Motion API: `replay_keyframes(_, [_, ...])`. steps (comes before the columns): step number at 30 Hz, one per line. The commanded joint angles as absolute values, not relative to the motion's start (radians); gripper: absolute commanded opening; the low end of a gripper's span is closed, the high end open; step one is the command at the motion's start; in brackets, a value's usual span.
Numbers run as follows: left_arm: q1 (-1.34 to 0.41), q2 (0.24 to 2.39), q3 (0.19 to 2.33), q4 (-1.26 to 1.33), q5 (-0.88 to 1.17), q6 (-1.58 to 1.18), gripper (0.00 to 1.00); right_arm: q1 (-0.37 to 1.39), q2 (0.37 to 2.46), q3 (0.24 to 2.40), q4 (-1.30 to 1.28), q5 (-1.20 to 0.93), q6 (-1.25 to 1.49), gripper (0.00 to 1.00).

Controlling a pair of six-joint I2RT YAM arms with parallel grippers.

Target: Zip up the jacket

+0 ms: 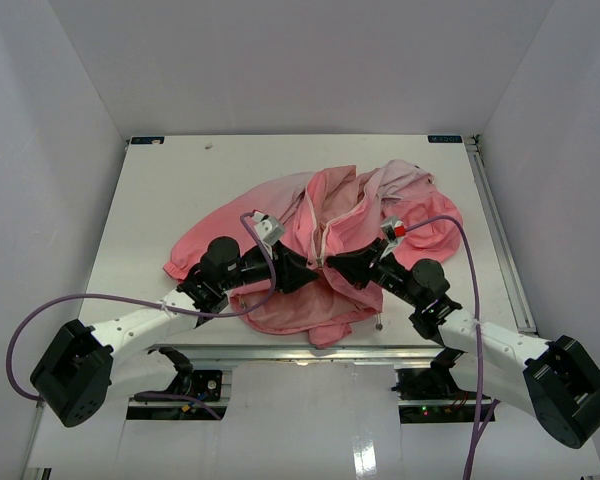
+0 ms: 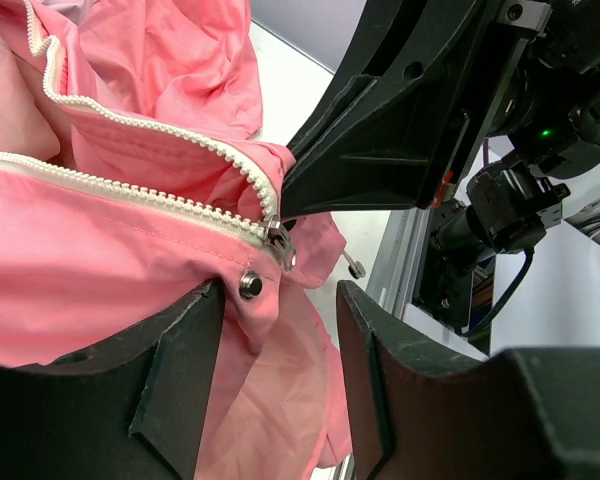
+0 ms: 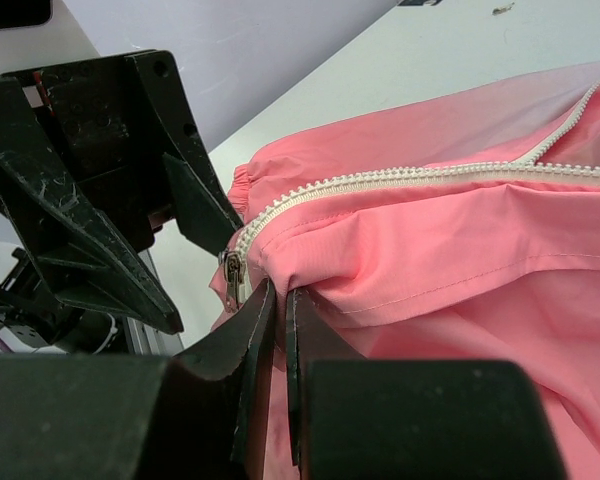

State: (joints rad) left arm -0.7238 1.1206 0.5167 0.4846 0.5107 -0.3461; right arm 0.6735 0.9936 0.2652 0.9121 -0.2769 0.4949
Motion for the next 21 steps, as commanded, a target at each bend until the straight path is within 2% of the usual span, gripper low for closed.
replay_keyframes(1, [-0.727, 1.112, 0.534, 0.526, 0.498, -0.383, 0.61, 0.669, 0.976, 0.251, 1.014, -0.3, 0.5, 0.08])
replay_keyframes(5, [-0.726, 1.138, 0.538, 0.549, 0.507, -0.392, 0.57, 0.669, 0.977, 0.246, 1.02, -0.302, 0.5, 0.08])
replay_keyframes(7, [-0.726, 1.148, 0.538, 0.57, 0.518, -0.396, 0.49, 0.669, 0.976, 0.244, 1.02, -0.303, 0.5, 0.08])
replay_keyframes(8, [-0.726, 1.153, 0.535, 0.583, 0.524, -0.4, 0.44, 0.669, 0.976, 0.242, 1.022, -0.305, 0.5, 0.08])
replay_keyframes(9, [-0.726, 1.158, 0.535, 0.587, 0.534, -0.4, 0.33, 0.67, 0.977, 0.241, 1.022, -0.305, 0.5, 0.08])
replay_keyframes(12, [-0.727, 1.166, 0.537, 0.593, 0.545, -0.402, 0.13, 0.67, 0.978, 0.239, 1.022, -0.305, 0.499, 0.08])
replay_keyframes(14, [-0.726, 1.163, 0.535, 0.591, 0.545, -0.401, 0.04, 0.669, 0.983, 0.239, 1.023, -0.304, 0.497, 0.08])
replay_keyframes(16, [-0.726, 1.154, 0.53, 0.59, 0.546, -0.394, 0.0, 0.669, 0.988, 0.241, 1.023, -0.304, 0.497, 0.08])
replay_keyframes(21, [-0.727, 1.146, 0.528, 0.559, 0.551, -0.365, 0.0, 0.669, 0.982, 0.253, 1.014, -0.302, 0.499, 0.08])
